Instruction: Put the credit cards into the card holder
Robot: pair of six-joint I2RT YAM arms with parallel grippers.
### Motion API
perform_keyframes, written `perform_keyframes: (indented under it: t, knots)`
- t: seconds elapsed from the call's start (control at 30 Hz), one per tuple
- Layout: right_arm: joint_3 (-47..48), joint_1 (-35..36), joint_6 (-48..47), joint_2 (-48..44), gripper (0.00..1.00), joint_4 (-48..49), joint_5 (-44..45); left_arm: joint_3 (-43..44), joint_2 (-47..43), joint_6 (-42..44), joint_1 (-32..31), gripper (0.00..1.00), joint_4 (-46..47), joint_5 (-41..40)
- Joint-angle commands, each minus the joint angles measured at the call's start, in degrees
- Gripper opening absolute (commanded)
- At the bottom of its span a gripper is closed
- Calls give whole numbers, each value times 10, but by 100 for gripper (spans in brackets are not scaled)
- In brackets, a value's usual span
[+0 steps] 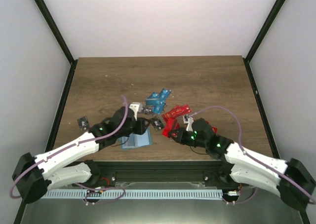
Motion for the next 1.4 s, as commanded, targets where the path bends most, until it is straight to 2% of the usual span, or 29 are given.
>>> perform_keyframes:
  t: [0.0, 0.13, 0.27, 0.5, 0.9, 1.17, 1.37]
  knots:
    - [66, -33, -120, 140, 1, 152, -170, -33, -58, -9, 56, 33, -113, -98]
    - [141, -38, -162, 289, 1, 216, -278, -70, -96, -35, 117, 30, -128, -116]
    - [199, -43, -174, 421, 1, 242, -350, -85, -90, -76, 142, 27, -137, -131]
    - [270, -46, -175, 552, 1, 236, -412, -127, -87, -120, 173, 25, -133, -140]
    - [292, -46, -173, 628, 1, 222, -406, -190, -46, -152, 176, 19, -83, -110]
    - [290, -46, -184, 630, 1, 182, -367, -213, 24, -130, 174, 14, -2, -31]
    - [280, -47, -195, 614, 1, 157, -345, -213, 57, -126, 167, 14, 33, -5]
